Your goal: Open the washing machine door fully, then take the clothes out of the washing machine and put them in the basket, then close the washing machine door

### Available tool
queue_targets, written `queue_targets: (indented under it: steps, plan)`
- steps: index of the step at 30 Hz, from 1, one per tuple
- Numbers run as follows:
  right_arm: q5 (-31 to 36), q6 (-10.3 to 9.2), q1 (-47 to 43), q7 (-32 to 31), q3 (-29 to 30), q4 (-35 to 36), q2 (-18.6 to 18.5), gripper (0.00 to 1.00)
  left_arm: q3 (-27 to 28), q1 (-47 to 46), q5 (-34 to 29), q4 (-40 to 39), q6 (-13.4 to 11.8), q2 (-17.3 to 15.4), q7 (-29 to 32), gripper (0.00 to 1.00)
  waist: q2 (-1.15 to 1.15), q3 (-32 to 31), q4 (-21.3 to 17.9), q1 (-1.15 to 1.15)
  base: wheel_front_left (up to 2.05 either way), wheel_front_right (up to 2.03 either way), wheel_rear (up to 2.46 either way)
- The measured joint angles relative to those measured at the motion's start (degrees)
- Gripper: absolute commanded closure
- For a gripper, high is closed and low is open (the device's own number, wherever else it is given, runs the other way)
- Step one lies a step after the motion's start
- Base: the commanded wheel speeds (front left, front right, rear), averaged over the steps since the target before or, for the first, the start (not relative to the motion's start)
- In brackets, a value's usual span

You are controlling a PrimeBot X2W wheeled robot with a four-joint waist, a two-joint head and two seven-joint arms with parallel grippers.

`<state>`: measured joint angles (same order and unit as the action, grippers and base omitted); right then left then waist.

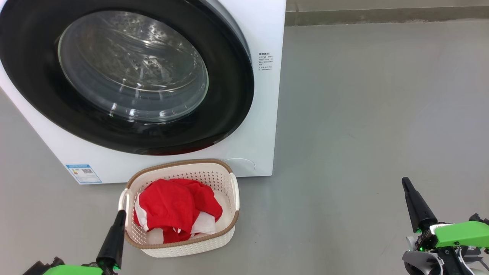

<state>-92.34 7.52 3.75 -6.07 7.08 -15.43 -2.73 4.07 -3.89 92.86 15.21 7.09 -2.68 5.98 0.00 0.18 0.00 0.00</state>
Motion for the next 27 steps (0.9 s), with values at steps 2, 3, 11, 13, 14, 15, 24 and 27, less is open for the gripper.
queue_targets:
  steps: [2, 3, 11, 13, 14, 15, 24, 27]
  plan:
    - [0.0, 0.00, 0.0, 0.0, 0.0, 0.0, 0.0, 1.00, 0.0, 0.0, 0.0, 0.0, 0.0, 0.0, 0.0, 1.00, 0.00, 0.0, 0.0, 0.00, 0.00, 0.00, 0.00]
    - [0.0, 0.00, 0.0, 0.0, 0.0, 0.0, 0.0, 1.00, 0.0, 0.0, 0.0, 0.0, 0.0, 0.0, 0.0, 1.00, 0.00, 0.0, 0.0, 0.00, 0.00, 0.00, 0.00]
    - [0.0, 0.00, 0.0, 0.0, 0.0, 0.0, 0.0, 1.00, 0.1, 0.0, 0.0, 0.0, 0.0, 0.1, 0.0, 1.00, 0.00, 0.0, 0.0, 0.00, 0.00, 0.00, 0.00]
    - [0.0, 0.00, 0.0, 0.0, 0.1, 0.0, 0.0, 1.00, 0.1, 0.0, 0.0, 0.0, 0.0, 0.1, 0.0, 1.00, 0.00, 0.0, 0.0, 0.00, 0.00, 0.00, 0.00]
    - [0.0, 0.00, 0.0, 0.0, 0.1, 0.0, 0.0, 1.00, 0.1, 0.0, 0.0, 0.0, 0.0, 0.1, 0.0, 1.00, 0.00, 0.0, 0.0, 0.00, 0.00, 0.00, 0.00]
    - [0.0, 0.00, 0.0, 0.0, 0.1, 0.0, 0.0, 1.00, 0.1, 0.0, 0.0, 0.0, 0.0, 0.1, 0.0, 1.00, 0.00, 0.0, 0.0, 0.00, 0.00, 0.00, 0.00]
    - [0.0, 0.00, 0.0, 0.0, 0.1, 0.0, 0.0, 1.00, 0.1, 0.0, 0.0, 0.0, 0.0, 0.1, 0.0, 1.00, 0.00, 0.0, 0.0, 0.00, 0.00, 0.00, 0.00]
    - [0.0, 0.00, 0.0, 0.0, 0.1, 0.0, 0.1, 1.00, 0.1, 0.0, 0.0, 0.0, 0.0, 0.1, 0.1, 1.00, 0.00, 0.0, 0.0, 0.00, 0.00, 0.00, 0.00]
